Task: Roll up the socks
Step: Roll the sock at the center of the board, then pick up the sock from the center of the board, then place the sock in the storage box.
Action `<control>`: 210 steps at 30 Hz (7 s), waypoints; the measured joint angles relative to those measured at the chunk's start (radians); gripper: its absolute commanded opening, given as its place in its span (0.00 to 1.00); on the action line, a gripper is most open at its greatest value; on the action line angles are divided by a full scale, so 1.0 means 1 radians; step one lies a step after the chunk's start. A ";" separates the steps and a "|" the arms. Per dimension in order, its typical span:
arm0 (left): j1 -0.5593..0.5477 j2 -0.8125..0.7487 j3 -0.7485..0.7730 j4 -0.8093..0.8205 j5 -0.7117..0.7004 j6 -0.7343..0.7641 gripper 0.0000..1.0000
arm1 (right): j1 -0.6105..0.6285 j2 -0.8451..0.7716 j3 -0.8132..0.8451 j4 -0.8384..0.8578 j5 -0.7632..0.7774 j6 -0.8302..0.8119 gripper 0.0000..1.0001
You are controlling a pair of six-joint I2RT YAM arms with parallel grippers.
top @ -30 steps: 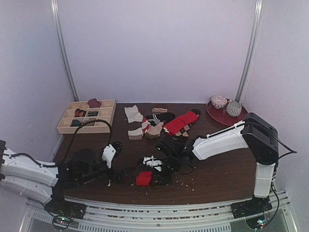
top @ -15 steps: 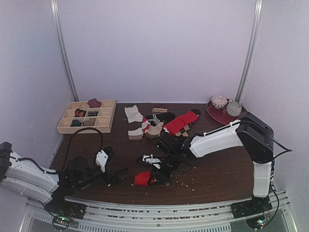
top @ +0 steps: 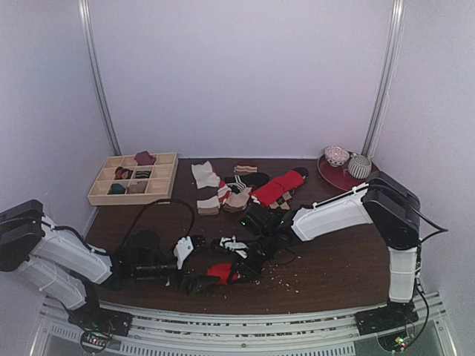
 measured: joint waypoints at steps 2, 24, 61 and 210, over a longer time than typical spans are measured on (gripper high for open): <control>0.013 0.021 0.011 0.000 0.035 -0.001 0.98 | -0.002 -0.001 0.000 0.002 -0.004 0.000 0.27; 0.097 0.209 0.058 -0.004 0.214 -0.148 0.94 | -0.006 -0.003 -0.016 0.027 -0.013 0.003 0.26; 0.119 0.336 0.056 0.164 0.323 -0.233 0.63 | -0.006 0.004 -0.020 0.035 -0.013 0.021 0.26; 0.861 0.400 0.698 -0.296 -0.686 0.230 0.00 | -0.244 -0.256 -0.716 1.197 -0.041 0.703 0.44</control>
